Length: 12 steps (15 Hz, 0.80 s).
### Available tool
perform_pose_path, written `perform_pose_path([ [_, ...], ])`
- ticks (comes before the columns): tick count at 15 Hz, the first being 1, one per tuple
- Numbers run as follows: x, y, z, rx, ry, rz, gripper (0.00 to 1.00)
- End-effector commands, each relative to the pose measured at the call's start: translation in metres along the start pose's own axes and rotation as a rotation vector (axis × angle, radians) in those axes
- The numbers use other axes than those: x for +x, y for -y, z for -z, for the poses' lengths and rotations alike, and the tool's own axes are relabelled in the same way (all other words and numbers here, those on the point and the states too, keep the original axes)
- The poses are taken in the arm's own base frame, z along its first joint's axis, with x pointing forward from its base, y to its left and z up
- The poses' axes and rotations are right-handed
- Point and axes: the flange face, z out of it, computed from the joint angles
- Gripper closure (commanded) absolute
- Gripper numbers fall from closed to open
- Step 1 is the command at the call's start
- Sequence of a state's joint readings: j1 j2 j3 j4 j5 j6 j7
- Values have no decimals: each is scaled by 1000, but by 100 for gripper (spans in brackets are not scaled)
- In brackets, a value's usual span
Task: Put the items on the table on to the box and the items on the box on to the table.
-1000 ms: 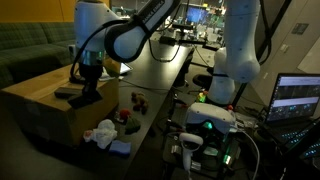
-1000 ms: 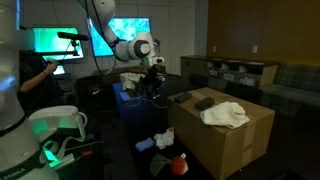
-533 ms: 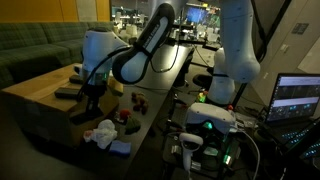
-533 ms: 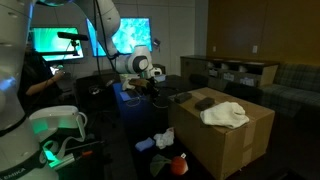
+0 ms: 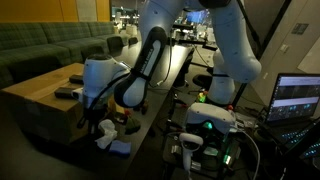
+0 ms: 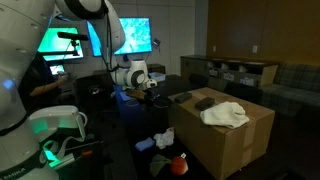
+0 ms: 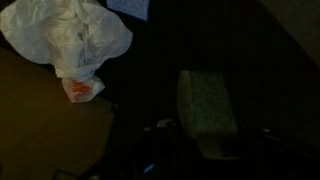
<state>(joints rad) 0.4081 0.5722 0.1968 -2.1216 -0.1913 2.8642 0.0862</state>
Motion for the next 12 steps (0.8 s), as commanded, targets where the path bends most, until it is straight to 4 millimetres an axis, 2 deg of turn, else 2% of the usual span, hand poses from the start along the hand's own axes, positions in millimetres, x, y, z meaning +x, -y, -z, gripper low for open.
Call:
perform_pose_path([
  [1,14,14,-25,0,0,57,92],
  [7,22,21,-54,-12,12,67,90],
  [8,23,20,-57,-21,10,66,87],
  [12,28,14,-67,-63,5,67,90],
])
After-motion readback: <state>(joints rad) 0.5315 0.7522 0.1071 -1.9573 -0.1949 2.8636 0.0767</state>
